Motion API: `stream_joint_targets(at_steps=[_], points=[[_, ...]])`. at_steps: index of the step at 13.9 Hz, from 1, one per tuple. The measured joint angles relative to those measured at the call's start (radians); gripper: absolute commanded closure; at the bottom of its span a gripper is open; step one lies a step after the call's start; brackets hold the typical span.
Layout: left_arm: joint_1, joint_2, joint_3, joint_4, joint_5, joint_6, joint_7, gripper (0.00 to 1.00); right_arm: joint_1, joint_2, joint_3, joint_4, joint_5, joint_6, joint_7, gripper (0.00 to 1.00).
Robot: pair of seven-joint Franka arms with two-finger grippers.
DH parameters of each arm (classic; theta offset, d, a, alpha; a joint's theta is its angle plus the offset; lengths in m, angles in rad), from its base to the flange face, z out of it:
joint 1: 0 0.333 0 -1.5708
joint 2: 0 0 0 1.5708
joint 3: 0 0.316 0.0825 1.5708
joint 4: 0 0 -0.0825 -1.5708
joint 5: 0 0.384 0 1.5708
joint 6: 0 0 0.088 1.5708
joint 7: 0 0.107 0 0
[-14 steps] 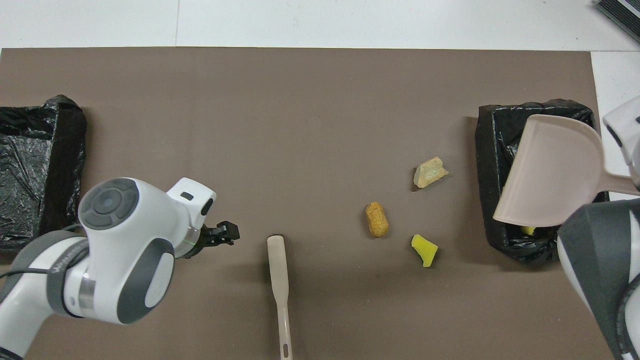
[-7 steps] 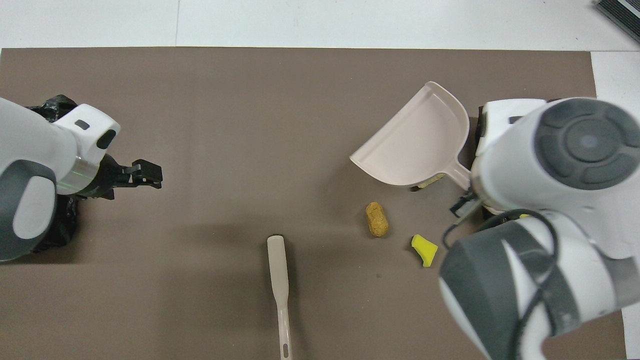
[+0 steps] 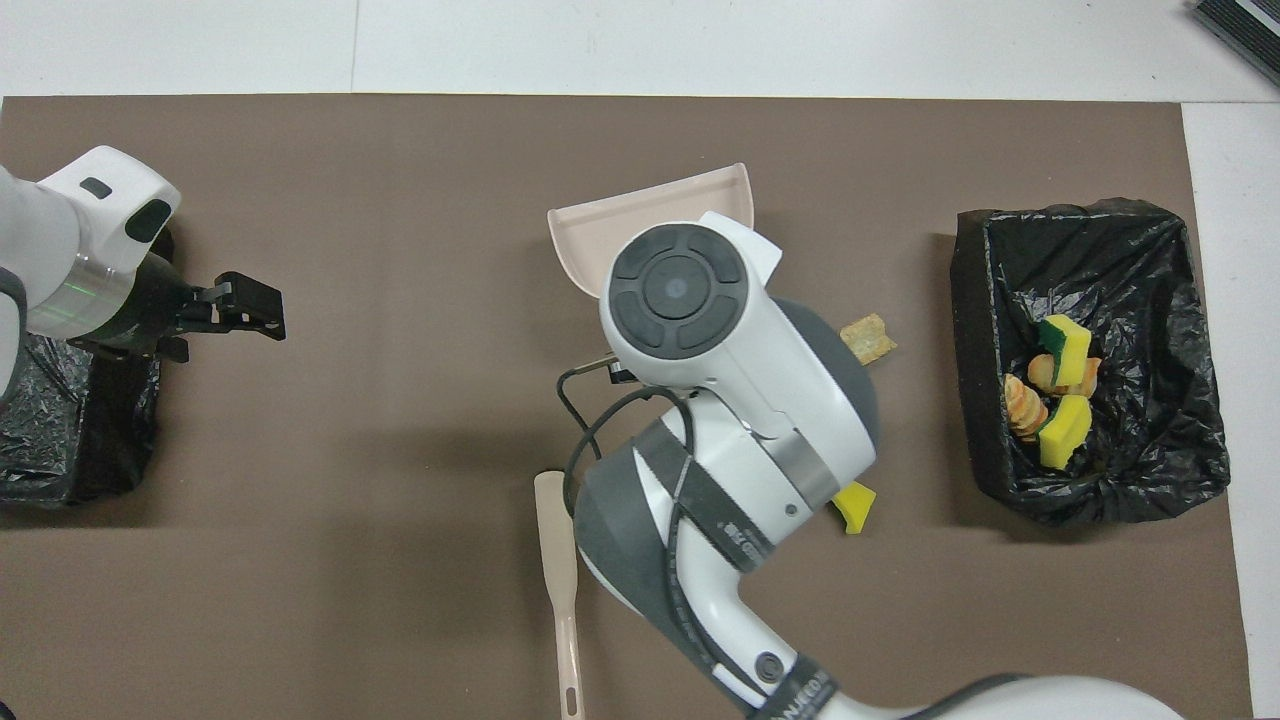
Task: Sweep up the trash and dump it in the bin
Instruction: 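Set the empty dustpan back mid-table with the right gripper and release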
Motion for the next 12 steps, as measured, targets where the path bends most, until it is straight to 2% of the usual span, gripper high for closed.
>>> stream_joint_targets(at_steps=[4, 7, 9, 10, 12], points=[[0.0, 0.0, 0.0, 0.006, 0.029, 0.001, 0.007, 0.0, 0.118, 0.182, -0.008, 0.12, 0.0, 0.103, 0.27, 1.0], [-0.002, -0.001, 0.015, 0.029, 0.048, 0.001, 0.081, 0.0, 0.145, 0.259, -0.009, 0.136, 0.0, 0.196, 0.364, 1.0], [-0.043, -0.005, 0.084, 0.048, 0.048, 0.0, 0.114, 0.0, 0.149, 0.287, -0.009, 0.136, 0.0, 0.253, 0.402, 1.0], [-0.098, -0.007, 0.153, 0.063, 0.048, -0.002, 0.122, 0.0, 0.151, 0.29, -0.009, 0.137, 0.0, 0.256, 0.409, 0.92], [-0.211, -0.015, 0.284, 0.088, 0.048, -0.014, 0.127, 0.0, 0.15, 0.29, -0.009, 0.139, 0.0, 0.256, 0.409, 0.63]])
